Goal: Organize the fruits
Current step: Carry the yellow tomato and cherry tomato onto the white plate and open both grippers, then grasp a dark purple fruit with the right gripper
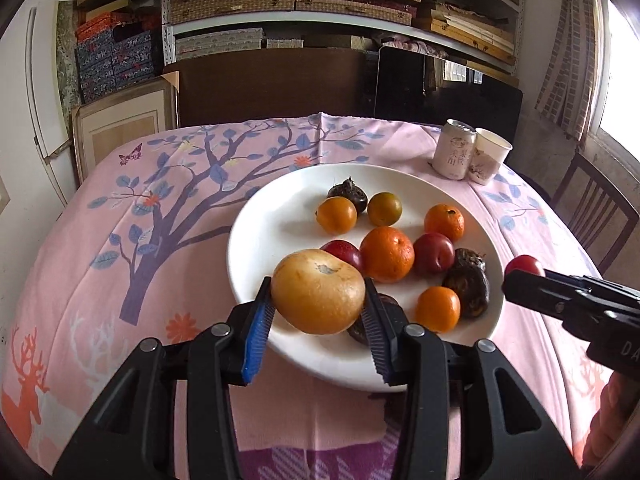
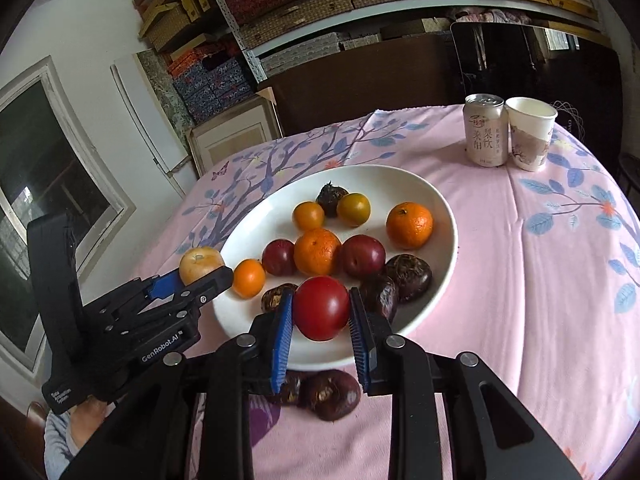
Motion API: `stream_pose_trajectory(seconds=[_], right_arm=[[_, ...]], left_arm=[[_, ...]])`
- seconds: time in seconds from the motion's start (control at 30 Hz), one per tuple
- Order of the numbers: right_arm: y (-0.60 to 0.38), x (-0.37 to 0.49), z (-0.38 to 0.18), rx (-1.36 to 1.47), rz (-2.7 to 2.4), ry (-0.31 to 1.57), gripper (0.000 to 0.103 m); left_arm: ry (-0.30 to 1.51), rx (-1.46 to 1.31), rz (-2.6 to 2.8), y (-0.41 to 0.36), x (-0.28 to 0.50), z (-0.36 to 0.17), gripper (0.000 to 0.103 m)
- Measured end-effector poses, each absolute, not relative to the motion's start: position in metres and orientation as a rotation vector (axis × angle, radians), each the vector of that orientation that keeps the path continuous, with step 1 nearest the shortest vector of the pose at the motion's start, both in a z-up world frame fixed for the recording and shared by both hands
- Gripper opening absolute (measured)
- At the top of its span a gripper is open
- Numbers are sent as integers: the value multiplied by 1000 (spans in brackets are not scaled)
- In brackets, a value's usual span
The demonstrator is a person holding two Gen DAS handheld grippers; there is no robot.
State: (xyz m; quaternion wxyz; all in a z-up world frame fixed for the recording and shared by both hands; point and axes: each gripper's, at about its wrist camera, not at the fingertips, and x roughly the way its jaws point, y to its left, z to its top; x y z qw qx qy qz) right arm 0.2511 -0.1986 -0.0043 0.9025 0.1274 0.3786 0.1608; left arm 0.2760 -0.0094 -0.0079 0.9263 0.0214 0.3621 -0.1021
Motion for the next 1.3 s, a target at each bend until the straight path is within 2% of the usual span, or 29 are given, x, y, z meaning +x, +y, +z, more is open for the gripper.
stream_pose_trajectory(seconds=[0.07,0.1,0.13,0.17,0.2,0.23,0.4,0.57,1.07,1.3], right_arm=[[-190,265,-10,261,336,789,27],[-187,270,-14,261,345,784,32],[-185,274,-17,259,351,773,41],[-185,275,-20,246,336,770,62],[-186,275,-22,234,319,761,67],[-188,275,-22,228,307,750,67],[-201,266,-24,274,311,754,67],[-203,241,-20,244,302,727,67],[-192,196,-46,49,266,792,69],[-177,199,-59,-25,275,840,58]], left_arm=[[741,39,-203,-9,287,-11,43],[738,29,-202,-8,291,-13,45],[738,25,-202,-6,294,-16,58],[735,26,-198,-5,295,-17,78],[724,27,-192,-2,294,-19,85],[714,27,-186,0,293,-19,88],[734,-32,-219,8,286,-19,89],[717,38,-181,2,261,-23,98],[752,22,-101,23,211,-34,98],[777,46,-91,19,214,-39,98]])
